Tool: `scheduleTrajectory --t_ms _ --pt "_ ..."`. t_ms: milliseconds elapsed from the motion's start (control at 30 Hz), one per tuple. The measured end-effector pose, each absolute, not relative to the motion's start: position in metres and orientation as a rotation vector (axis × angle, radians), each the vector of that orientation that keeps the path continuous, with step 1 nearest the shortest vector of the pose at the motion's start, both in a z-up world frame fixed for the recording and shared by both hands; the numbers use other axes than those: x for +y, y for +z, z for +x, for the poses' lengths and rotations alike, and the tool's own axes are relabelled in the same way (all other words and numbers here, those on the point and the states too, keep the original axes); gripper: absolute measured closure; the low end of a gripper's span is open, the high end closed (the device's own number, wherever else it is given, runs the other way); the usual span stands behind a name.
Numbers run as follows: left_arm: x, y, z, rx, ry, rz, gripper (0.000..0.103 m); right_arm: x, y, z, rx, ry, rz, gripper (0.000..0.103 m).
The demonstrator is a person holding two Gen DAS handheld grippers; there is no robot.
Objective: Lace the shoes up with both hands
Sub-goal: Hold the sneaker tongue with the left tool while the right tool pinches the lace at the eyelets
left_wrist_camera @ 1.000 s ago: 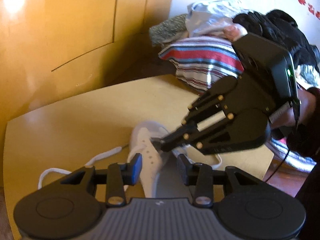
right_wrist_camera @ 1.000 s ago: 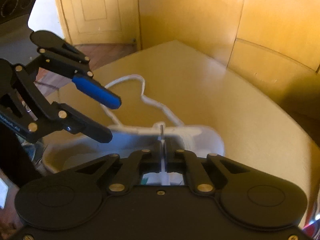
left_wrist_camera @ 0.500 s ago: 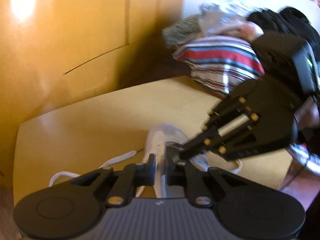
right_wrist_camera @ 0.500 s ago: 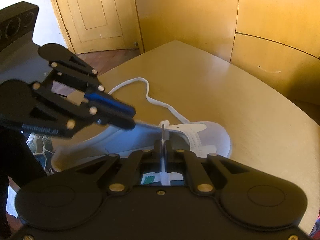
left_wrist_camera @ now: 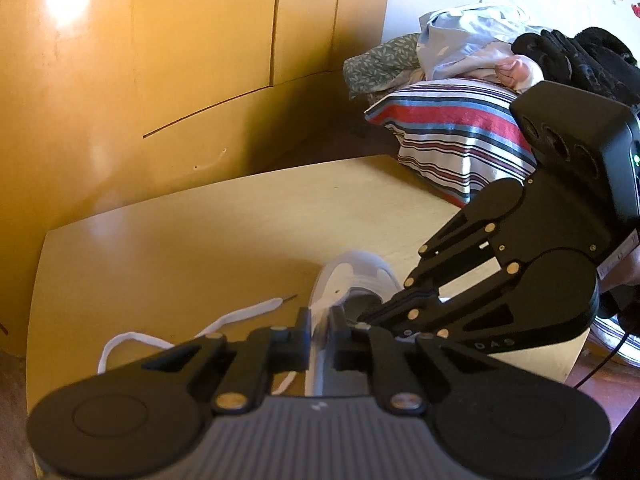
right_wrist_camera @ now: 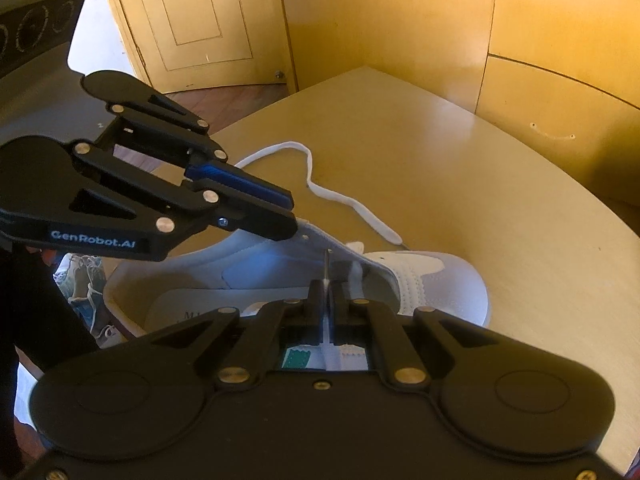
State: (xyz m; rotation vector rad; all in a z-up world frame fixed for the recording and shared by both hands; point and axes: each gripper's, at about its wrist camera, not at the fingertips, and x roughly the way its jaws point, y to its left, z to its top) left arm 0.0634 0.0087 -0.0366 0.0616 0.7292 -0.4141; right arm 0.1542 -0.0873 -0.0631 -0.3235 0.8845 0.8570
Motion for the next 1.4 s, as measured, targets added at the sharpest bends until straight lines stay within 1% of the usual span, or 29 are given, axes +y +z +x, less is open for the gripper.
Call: scheduleTrajectory --t_ms 467,1400 --pt "0.0134 -0.0366 0.0618 0.731 -0.425 0.063 0.093 -0.0884 -0.0653 0.1569 0.918 0.853 -0.292 0.1" --pt "0.0125 -0.0361 0.0612 0.733 -0.435 0.07 0.093 -0.0906 -0.0608 0.1559 0.908 0.844 -0.283 0.1"
